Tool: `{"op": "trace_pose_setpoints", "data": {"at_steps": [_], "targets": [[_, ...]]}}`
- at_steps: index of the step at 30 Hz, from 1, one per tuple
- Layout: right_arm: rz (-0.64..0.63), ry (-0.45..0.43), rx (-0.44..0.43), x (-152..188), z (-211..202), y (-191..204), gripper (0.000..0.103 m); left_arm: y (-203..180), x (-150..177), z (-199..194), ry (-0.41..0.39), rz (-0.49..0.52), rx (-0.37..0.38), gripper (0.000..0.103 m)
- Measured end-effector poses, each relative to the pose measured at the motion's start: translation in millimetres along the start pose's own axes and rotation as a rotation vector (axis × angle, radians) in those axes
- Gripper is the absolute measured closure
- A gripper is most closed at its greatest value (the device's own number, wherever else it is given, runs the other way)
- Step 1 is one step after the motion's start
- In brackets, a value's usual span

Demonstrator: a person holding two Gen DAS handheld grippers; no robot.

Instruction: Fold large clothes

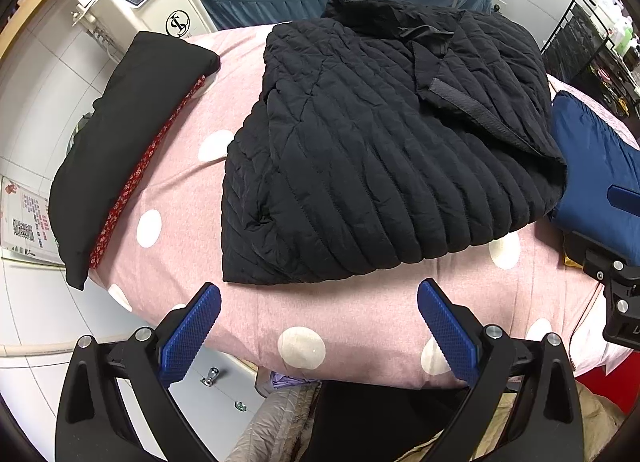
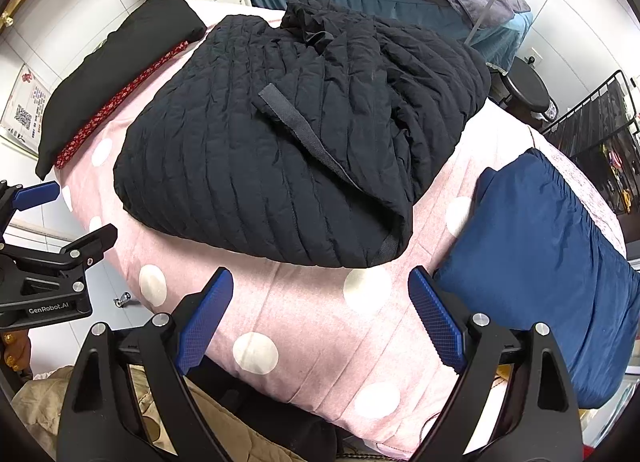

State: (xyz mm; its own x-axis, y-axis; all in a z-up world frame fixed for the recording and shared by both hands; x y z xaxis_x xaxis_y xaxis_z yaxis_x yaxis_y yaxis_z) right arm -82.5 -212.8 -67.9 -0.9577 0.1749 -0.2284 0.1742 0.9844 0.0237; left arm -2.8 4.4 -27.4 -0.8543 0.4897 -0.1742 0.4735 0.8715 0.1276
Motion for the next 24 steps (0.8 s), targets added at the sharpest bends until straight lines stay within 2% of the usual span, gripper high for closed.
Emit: {"op": "trace_pose_setpoints", "data": {"at_steps": [24], "targets": [[0.01, 0.012, -0.005, -0.1, 4.5, 2.6, 0.015, 3.5, 1.6, 1.8, 0.007, 0.0, 0.0, 0.006]]}}
Point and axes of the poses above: each gripper's, at about its wrist camera, not at the fingertips, and z roughly the way its jaws point, y to its left, x to its underside, the point moved 2 cm from there along z, roughly the way its jaws point, and after that the axes turned 3 degrees about y, right-handed, at the moved point
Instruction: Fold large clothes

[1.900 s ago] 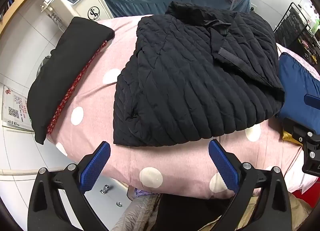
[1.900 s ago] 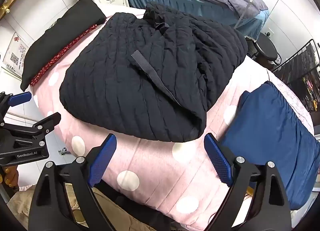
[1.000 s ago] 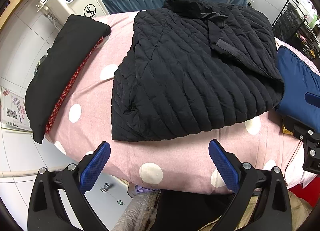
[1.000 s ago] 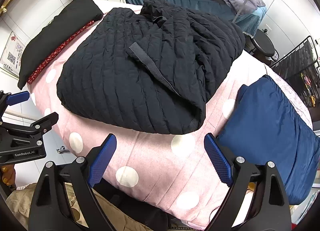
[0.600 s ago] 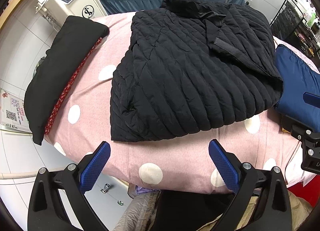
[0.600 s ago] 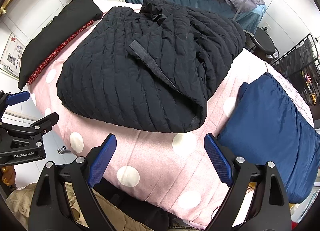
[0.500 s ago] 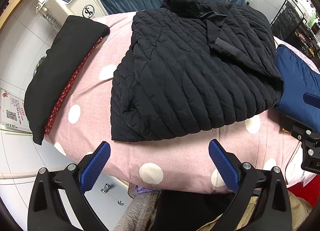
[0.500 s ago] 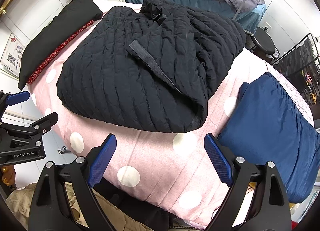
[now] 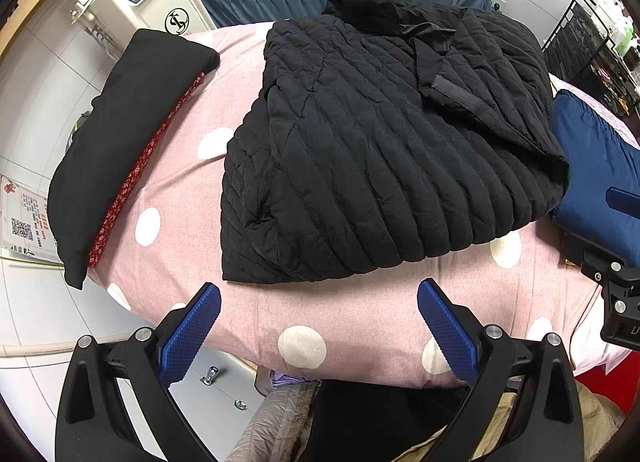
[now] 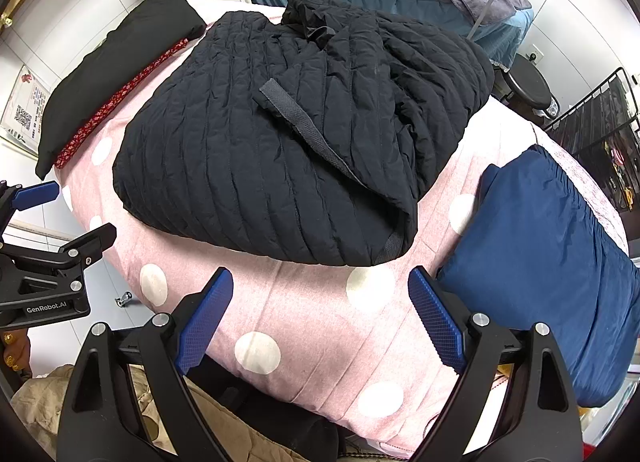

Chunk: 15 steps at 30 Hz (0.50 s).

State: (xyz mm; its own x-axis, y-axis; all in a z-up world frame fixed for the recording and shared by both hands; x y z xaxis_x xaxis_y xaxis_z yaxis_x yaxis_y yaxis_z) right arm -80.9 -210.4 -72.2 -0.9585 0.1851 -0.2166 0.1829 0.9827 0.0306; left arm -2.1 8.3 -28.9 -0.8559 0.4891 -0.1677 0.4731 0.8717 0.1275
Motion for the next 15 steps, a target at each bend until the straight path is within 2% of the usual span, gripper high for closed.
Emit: {"op": "trace_pose_setpoints", "data": {"at_steps": [15], "targets": [[-0.001, 0.003, -0.001, 0.1, 1.9, 0.4, 0.015, -0.8, 0.0, 2.5, 0.003, 0.0, -0.005, 0.006]]}}
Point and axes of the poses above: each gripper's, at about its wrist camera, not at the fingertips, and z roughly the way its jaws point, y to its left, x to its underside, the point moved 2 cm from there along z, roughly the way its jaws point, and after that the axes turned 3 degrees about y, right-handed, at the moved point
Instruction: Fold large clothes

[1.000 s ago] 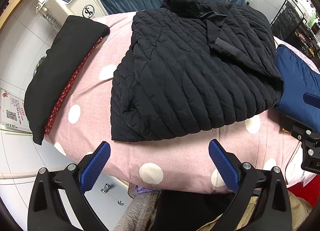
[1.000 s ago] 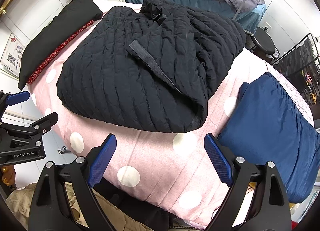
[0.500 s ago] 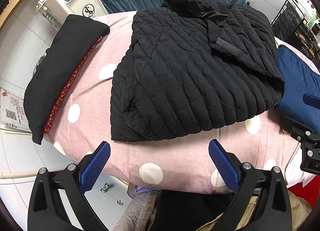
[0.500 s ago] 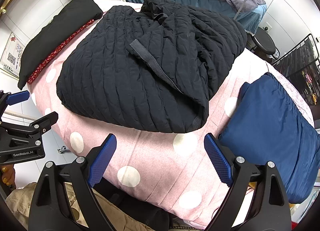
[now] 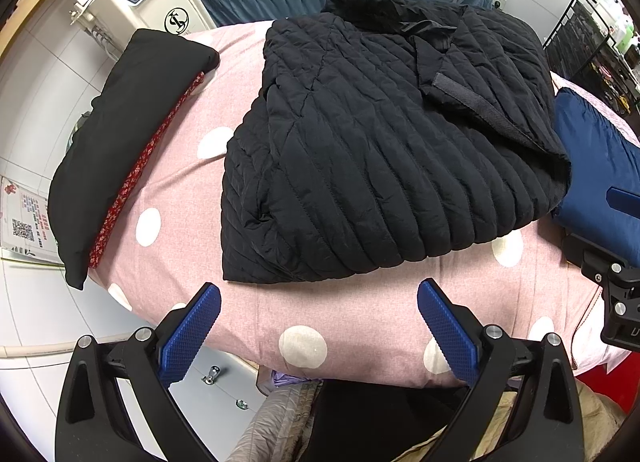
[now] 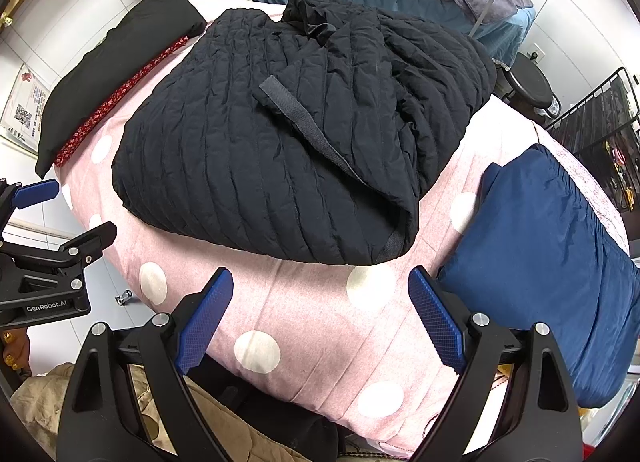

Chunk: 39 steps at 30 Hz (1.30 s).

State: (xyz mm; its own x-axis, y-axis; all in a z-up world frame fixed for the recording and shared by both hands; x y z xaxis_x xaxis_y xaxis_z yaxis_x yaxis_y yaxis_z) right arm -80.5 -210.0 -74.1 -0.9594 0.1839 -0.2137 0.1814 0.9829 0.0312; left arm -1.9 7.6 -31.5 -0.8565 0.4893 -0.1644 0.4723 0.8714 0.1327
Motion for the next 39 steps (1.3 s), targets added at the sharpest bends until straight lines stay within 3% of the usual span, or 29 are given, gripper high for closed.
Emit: {"op": "trace_pose_setpoints", "data": {"at_steps": [39], "targets": [[-0.022, 0.031, -0.001, -7.4, 8.3, 5.0, 0.015, 3.6, -6.2, 6.2, 0.025, -0.007, 0.004, 0.006]]}}
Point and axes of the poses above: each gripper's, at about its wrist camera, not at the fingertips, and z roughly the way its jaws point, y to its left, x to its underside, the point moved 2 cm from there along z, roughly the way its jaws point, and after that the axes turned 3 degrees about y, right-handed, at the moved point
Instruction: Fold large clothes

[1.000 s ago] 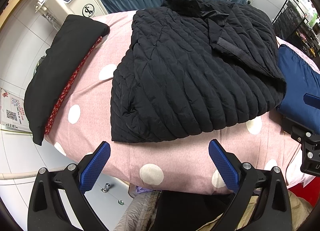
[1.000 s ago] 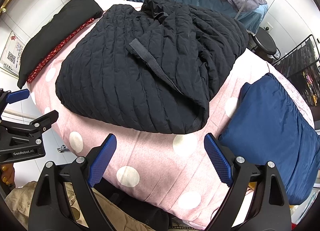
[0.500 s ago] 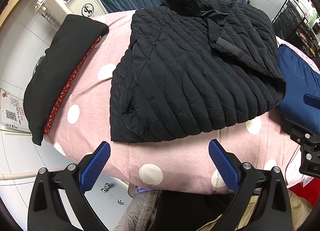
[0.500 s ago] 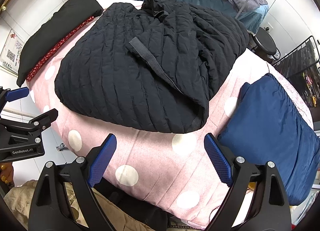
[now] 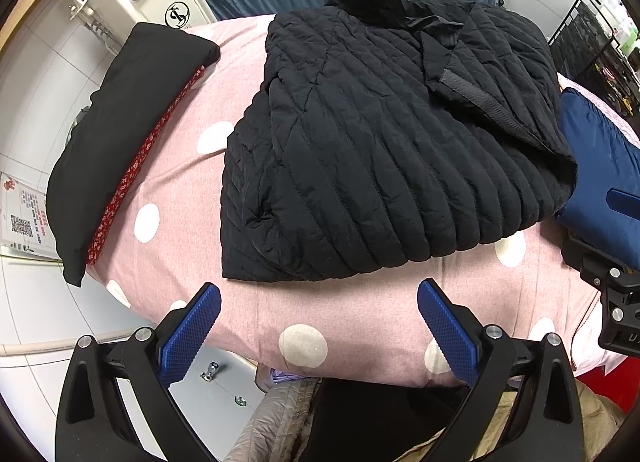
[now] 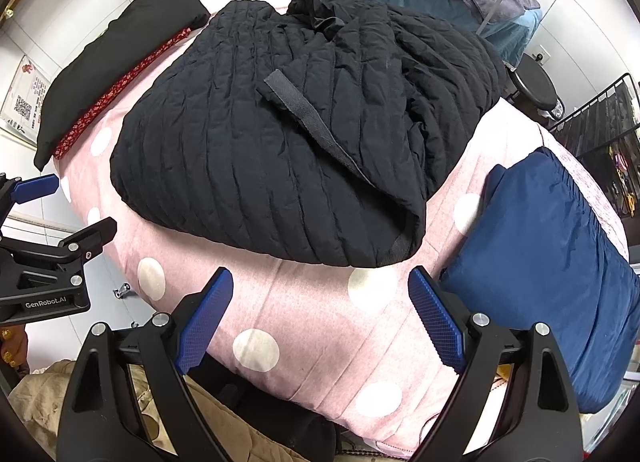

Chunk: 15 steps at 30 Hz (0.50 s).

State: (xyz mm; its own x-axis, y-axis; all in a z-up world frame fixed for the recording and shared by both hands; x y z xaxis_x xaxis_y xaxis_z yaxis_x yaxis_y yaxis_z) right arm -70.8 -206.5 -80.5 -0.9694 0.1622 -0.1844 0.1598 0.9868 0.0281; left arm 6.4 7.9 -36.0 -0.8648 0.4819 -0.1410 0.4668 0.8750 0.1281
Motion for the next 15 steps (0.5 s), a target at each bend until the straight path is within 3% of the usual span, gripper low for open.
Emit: {"op": "trace_pose_setpoints", "data": {"at_steps": [13, 15], "targets": [[0.017, -0.001, -0.021, -12.2, 8.1, -11.5, 0.015, 10.9, -17.2, 12.2, 0.01, -0.025, 0.016, 0.006], [0.025, -0.013, -0.039, -18.2, 7.3, -18.6, 0.015, 22.4, -24.4, 13.9, 0.008, -0.056, 0.046, 0.006]]}}
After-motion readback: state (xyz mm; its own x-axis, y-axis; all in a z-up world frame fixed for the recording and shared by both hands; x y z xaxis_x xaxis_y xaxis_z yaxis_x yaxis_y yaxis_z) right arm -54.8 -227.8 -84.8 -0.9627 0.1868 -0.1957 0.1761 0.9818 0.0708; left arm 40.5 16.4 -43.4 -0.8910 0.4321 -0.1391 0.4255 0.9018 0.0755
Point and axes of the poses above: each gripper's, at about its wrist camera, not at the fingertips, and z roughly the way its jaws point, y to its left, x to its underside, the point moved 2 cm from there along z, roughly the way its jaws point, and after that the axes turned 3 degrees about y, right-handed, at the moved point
